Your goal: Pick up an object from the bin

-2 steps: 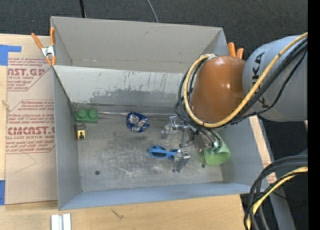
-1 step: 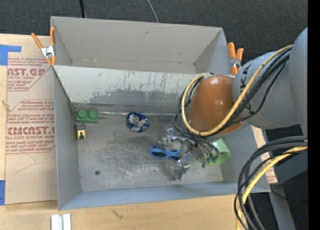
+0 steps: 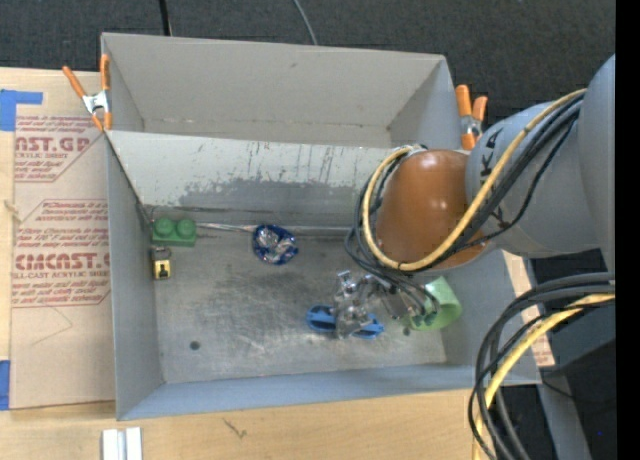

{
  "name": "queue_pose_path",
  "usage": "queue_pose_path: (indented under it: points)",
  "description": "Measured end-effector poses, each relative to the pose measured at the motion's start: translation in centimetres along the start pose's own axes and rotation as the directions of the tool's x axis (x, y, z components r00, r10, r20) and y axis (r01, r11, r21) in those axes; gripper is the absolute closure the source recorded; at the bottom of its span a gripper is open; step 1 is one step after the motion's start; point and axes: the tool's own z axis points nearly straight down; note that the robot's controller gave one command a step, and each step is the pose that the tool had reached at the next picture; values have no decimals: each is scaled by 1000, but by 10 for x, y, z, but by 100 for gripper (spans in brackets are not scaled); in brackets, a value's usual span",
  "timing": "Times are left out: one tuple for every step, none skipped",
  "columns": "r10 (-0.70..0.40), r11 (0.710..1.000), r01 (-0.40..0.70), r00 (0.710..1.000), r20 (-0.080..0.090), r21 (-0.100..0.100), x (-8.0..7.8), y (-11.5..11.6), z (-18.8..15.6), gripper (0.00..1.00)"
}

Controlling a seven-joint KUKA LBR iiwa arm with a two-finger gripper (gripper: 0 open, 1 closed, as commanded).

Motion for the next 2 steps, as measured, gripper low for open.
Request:
queue_pose_path:
  points:
    - [95, 995, -95, 995, 9, 2, 4, -9, -118, 100]
    - [94, 996, -94, 996, 2, 0, 5, -8, -114, 0]
